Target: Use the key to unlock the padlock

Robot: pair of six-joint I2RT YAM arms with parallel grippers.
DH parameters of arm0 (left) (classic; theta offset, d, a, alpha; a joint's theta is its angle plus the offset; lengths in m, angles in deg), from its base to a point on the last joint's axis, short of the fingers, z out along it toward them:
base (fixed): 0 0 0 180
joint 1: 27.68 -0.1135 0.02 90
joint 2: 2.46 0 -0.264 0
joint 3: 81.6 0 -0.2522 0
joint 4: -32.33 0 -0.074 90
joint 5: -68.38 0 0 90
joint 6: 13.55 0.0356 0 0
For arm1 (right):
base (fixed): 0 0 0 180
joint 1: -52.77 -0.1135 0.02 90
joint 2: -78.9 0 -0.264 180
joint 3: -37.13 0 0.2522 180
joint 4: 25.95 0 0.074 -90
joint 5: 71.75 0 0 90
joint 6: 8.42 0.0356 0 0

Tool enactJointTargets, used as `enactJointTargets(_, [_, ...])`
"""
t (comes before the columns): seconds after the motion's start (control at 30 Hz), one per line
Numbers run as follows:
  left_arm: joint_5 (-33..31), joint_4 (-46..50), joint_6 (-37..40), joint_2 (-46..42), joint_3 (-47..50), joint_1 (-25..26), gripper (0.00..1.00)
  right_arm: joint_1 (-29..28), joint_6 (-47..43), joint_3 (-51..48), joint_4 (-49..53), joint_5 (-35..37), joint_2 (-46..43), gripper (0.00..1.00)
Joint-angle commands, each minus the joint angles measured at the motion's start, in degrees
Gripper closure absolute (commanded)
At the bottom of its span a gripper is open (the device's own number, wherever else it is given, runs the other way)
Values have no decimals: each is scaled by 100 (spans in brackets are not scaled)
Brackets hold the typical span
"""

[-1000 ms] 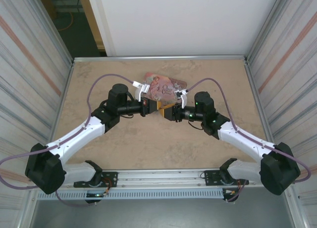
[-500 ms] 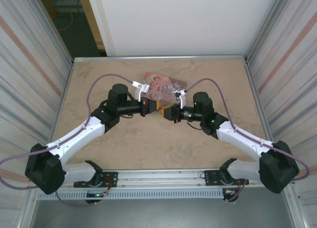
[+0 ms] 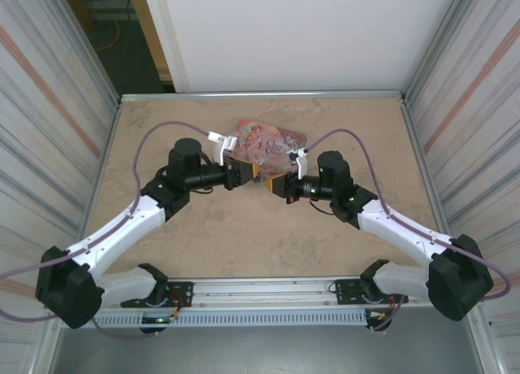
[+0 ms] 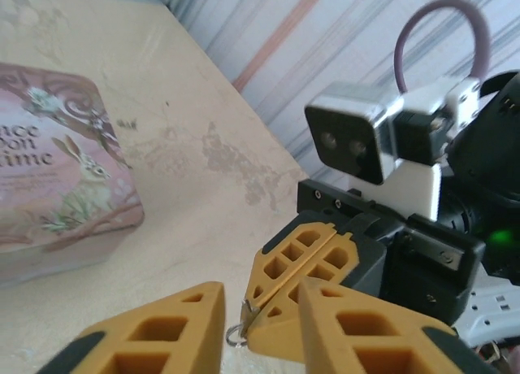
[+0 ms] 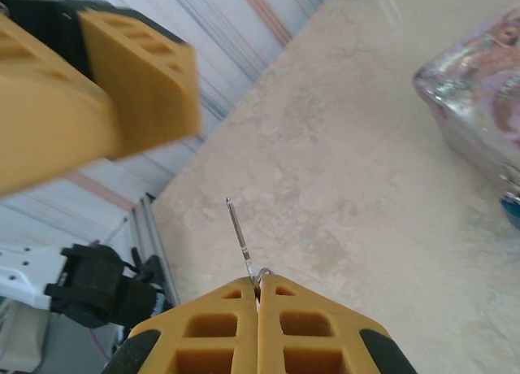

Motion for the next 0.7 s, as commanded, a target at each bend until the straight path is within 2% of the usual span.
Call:
enactJointTargets(0.0, [-342, 29, 36, -421, 206, -180, 59, 64, -443, 309, 797, 457, -120, 100])
enactJointTargets(0.07, [-739, 275, 168, -660, 351, -248, 47, 110, -606, 401, 1168, 706, -48, 100])
enactJointTargets(0.17, [-1488, 667, 413, -991, 599, -272, 34, 308, -621, 386, 1278, 829, 77, 100])
enactJointTargets(0.43, [-2729, 738, 365, -1767, 1646, -343, 7, 948, -229, 308, 527, 325, 606, 100])
enactJointTargets(0.53, [-2916, 659, 328, -1904, 1978, -359, 3, 1107, -74, 345, 218, 187, 855, 100])
enactJointTargets(0.67, [-2918, 623, 283, -1877, 2231, -381, 2, 1281, 120, 371, -115, 80, 1164, 100])
